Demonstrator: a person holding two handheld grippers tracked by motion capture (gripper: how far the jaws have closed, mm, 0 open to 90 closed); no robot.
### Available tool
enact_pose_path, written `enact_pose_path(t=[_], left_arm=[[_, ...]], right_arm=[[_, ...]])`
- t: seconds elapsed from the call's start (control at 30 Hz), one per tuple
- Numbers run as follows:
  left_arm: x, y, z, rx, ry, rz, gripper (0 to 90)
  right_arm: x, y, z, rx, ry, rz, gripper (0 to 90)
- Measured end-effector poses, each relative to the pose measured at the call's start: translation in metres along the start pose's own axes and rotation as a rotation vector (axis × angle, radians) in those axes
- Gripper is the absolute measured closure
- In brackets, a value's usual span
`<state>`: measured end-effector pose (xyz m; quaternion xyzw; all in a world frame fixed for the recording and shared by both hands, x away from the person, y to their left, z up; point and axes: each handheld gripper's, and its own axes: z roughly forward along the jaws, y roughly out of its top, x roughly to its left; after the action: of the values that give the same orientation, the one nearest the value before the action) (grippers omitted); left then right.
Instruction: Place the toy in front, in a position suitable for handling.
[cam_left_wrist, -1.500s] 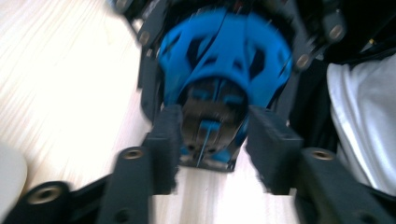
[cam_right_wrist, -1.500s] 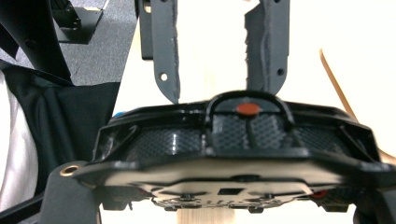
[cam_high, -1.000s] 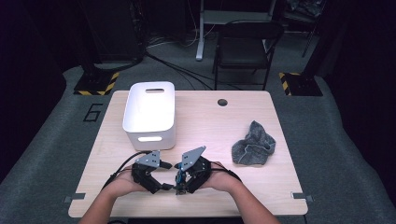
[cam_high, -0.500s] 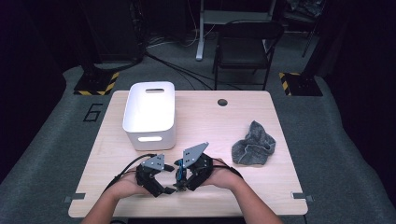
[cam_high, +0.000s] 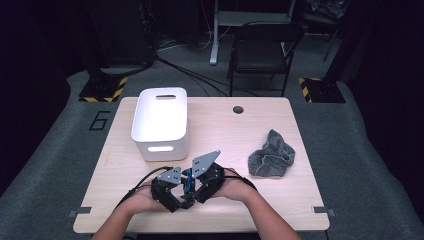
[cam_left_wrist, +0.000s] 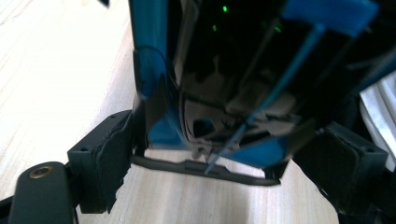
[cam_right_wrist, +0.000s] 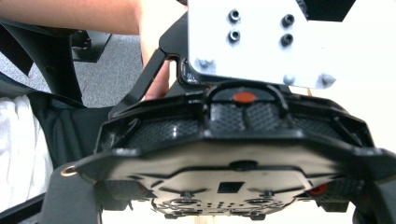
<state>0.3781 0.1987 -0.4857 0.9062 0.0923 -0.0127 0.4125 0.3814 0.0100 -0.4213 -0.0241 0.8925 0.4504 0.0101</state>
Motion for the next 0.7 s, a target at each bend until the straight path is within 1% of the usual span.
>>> enact_pose_path(t=[0.1,0.17,0.27,0.3,0.5,0.53,0.57,0.6,0.67,0.7], left_arm=[[-0.0005,0.0001,0.0012,-0.012,0.0,-0.015,15.3],[-0.0005,0.0004,0.0018,-0.02,-0.003,-0.012,15.7],[-0.0014,0.0011,0.003,-0.02,0.008,0.001,17.2],[-0.0015,0.0014,0.0029,-0.017,0.0,0.009,18.1],[-0.0022,0.0012,0.0045,-0.004,0.006,0.027,20.5],[-0.0011,0.0012,0.0042,0.007,0.006,0.042,20.6],[-0.001,0.0011,0.0044,0.006,0.006,0.045,20.7],[-0.0013,0.0012,0.0041,0.012,0.013,0.057,20.9],[-0.0022,0.0015,0.0038,0.013,0.014,0.066,21.4],[-0.0038,0.0015,0.0044,0.005,0.017,0.066,21.9]], right_arm=[[0.0006,0.0006,0.001,-0.006,0.005,0.002,24.1],[0.0007,0.0008,0.0015,-0.012,0.001,0.004,24.1],[0.001,0.0012,0.0029,-0.02,0.002,0.007,24.1],[0.0013,0.0013,0.0034,-0.02,0.004,0.008,24.1],[0.001,0.0,0.0055,-0.014,0.009,0.006,24.1],[0.0008,-0.0003,0.0056,-0.014,0.009,0.006,24.1],[0.0005,-0.0006,0.0058,-0.014,0.01,0.008,24.1],[0.0005,-0.0007,0.0059,-0.013,0.009,0.009,24.1],[0.0003,-0.001,0.006,-0.012,0.01,0.012,24.1],[0.0,-0.0012,0.006,-0.008,0.012,0.016,24.1]])
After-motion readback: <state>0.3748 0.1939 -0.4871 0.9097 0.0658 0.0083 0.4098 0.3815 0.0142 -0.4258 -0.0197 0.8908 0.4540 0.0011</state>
